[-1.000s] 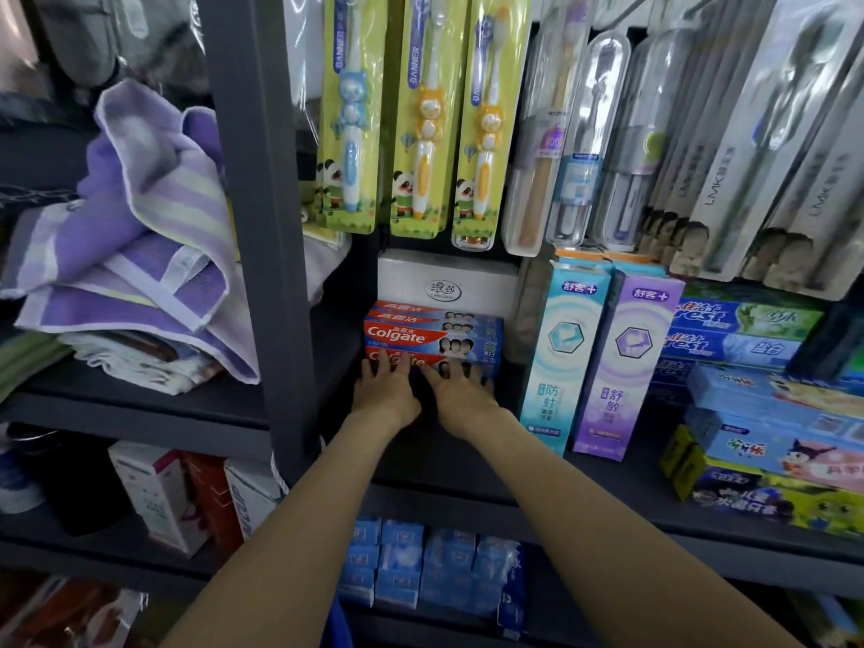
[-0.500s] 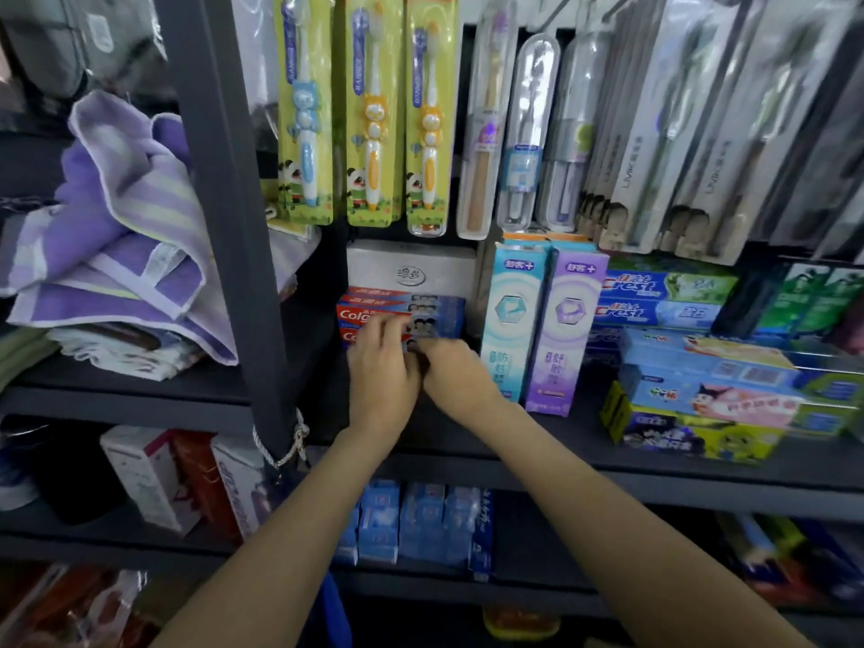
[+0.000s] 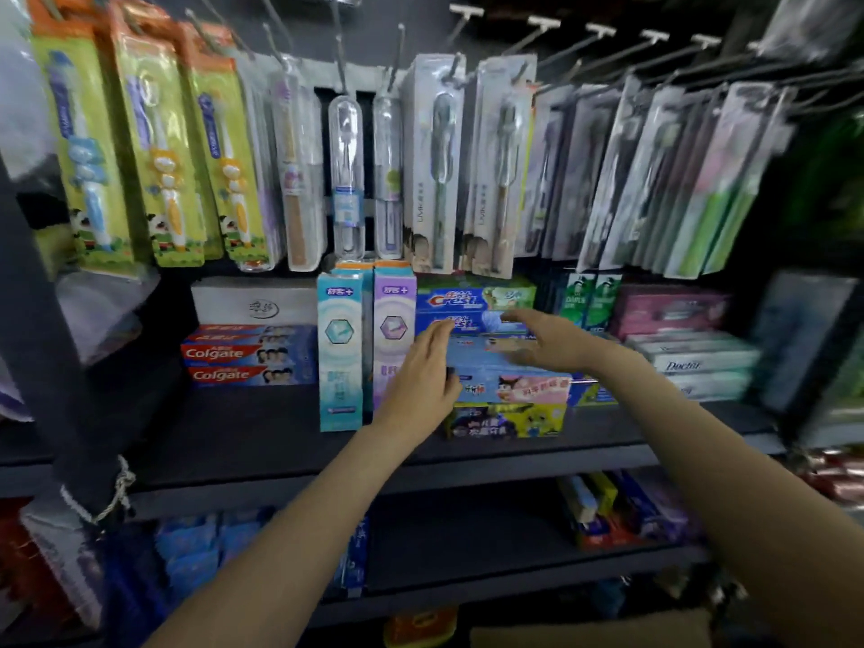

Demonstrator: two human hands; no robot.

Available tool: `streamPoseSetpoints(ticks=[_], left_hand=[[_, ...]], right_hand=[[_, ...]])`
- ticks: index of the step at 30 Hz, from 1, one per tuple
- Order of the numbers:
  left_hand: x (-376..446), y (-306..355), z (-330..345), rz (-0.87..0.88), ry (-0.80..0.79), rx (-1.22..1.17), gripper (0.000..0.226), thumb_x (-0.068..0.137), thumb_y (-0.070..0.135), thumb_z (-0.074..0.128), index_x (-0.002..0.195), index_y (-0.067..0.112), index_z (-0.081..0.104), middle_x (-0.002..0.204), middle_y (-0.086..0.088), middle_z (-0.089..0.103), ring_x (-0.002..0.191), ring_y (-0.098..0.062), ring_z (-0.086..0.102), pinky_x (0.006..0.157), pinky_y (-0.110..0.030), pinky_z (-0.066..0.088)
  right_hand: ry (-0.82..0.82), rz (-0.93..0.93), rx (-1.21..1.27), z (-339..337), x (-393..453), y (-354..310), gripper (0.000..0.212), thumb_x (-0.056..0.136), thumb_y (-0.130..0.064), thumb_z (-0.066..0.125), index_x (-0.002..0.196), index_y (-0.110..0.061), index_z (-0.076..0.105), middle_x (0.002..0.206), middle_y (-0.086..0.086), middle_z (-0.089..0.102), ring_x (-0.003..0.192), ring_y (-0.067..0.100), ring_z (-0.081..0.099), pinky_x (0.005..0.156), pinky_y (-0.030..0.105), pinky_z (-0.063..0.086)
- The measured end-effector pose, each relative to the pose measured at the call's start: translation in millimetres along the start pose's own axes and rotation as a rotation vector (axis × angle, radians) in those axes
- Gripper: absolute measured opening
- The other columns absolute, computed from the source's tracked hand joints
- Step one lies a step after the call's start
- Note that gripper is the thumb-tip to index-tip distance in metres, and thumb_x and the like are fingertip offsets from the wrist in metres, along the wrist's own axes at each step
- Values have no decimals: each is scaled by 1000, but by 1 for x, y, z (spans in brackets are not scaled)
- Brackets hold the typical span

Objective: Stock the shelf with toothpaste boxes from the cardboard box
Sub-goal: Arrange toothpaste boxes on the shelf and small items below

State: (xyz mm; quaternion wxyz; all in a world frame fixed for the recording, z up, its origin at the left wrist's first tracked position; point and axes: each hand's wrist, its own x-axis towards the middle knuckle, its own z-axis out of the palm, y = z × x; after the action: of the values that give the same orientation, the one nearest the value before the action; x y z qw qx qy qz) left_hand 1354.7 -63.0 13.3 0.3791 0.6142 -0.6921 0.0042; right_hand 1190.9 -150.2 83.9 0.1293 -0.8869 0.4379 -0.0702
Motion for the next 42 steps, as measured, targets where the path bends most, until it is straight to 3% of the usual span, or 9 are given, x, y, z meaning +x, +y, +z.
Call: streamPoseSetpoints(ticks=[6,12,17,23,28,31,34,38,42], left_hand=[[20,-8,19,-274,-244,-123,91,88,24,61,148,12,-6,151,-8,25,135,-24,32,105,-32,32],[38,-17,30,-370,-183,-335,84,80,14,70,146,14,18,145,-7,39,130,-24,41,108,-42,35],[44,-23,31,-342,-209,-336,75,72,13,78,136,11,39,137,-10,46,124,-24,47,105,-41,39],[38,-16,25,-189,-209,-189,77,69,18,80,134,12,39,128,-4,54,116,-21,53,101,-37,44],[24,-10,11,-118,-104,-172,70,71,15,78,131,13,43,127,-3,54,113,-19,54,92,-26,44],[11,-10,-15,-115,-90,-233,64,71,14,78,128,12,48,120,1,55,108,-14,55,87,-23,44],[-3,-19,-57,-168,-91,-302,58,71,12,78,124,15,53,115,5,59,105,-10,57,90,-25,46],[-33,-50,-117,-327,-95,-589,45,69,11,77,108,26,61,110,11,67,107,-7,60,92,-27,50],[-77,-85,-159,-412,-67,-669,59,51,28,87,106,23,65,107,7,70,105,-8,63,90,-20,50]], right_hand=[[-129,42,-124,1,10,29,62,91,-16,60,144,-8,28,148,11,31,133,29,35,109,36,30],[-177,37,-145,-4,18,45,58,86,-19,65,135,-12,35,134,9,45,114,26,47,86,29,36],[-163,20,-118,3,21,52,65,84,-24,69,135,-11,32,133,8,46,109,24,48,83,28,34],[-135,-16,-244,11,24,53,85,75,-28,76,143,-13,27,136,10,33,128,29,34,107,44,34],[1,-138,-304,7,10,44,74,74,-43,74,132,-11,44,129,7,36,119,25,38,98,39,41],[34,-208,-272,1,-2,29,61,71,-48,75,116,-13,52,108,6,54,101,24,52,80,35,44],[59,-320,-236,-6,-10,-6,58,72,-49,74,114,-14,54,104,3,62,94,22,56,78,34,45],[31,-416,-190,-5,-6,-73,55,75,-50,70,111,-16,47,100,2,60,84,19,52,66,31,37],[-26,-470,-200,11,7,-136,56,78,-49,68,114,-15,41,100,0,51,88,19,47,69,28,33]])
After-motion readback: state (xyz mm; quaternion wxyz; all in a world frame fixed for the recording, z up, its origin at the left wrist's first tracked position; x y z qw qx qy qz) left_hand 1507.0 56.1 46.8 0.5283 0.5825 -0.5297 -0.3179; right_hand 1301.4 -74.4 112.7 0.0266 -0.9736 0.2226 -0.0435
